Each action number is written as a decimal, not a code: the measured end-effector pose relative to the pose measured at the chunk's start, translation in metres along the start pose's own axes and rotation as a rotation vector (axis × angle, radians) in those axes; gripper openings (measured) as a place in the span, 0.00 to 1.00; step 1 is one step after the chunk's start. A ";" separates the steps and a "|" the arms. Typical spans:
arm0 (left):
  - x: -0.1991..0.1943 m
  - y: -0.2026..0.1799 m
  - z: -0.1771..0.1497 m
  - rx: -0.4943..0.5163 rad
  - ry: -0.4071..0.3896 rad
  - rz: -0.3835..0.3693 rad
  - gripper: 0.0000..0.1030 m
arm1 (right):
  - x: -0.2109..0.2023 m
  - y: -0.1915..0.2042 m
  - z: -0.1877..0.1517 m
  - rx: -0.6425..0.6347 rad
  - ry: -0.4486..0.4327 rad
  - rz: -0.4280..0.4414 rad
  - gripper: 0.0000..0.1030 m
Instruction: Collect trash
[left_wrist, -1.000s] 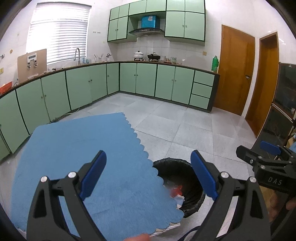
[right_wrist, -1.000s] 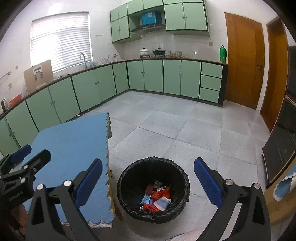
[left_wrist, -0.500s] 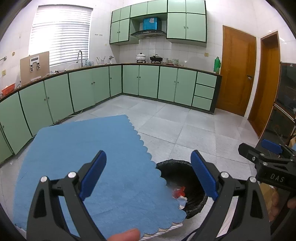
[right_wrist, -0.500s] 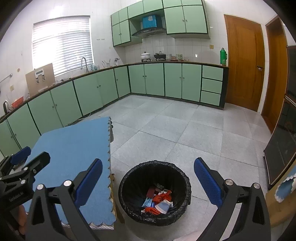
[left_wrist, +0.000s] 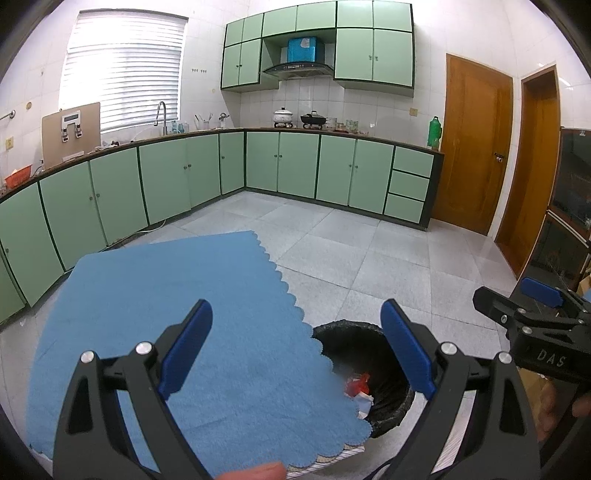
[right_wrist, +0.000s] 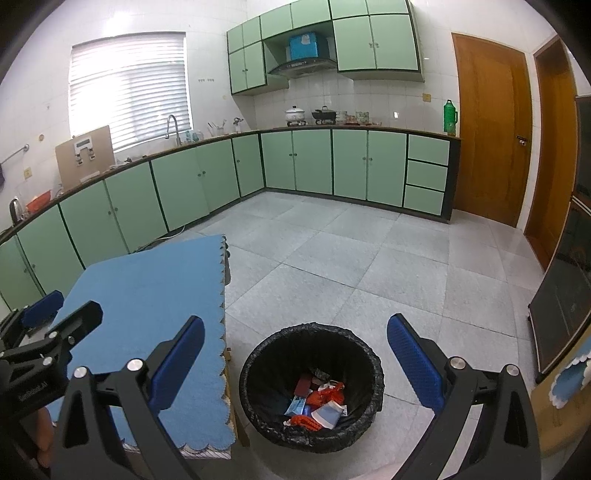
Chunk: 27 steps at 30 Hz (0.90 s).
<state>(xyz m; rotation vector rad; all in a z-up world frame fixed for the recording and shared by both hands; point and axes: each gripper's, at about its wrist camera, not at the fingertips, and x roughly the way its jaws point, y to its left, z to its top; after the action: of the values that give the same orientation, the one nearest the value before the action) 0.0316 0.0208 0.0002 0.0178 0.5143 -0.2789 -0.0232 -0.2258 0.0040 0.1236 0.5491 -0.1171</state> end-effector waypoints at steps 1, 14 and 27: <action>0.000 0.000 0.000 -0.001 0.000 0.000 0.87 | 0.000 0.001 0.000 -0.001 0.000 0.001 0.94; 0.000 0.000 0.000 -0.006 -0.002 0.001 0.87 | 0.003 0.006 0.002 -0.007 0.006 0.009 0.94; 0.000 0.001 0.000 -0.007 -0.001 0.002 0.87 | 0.005 0.006 0.001 -0.010 0.010 0.011 0.94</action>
<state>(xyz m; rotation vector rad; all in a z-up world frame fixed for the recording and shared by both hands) 0.0320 0.0219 -0.0001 0.0109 0.5144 -0.2754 -0.0179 -0.2209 0.0032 0.1176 0.5589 -0.1030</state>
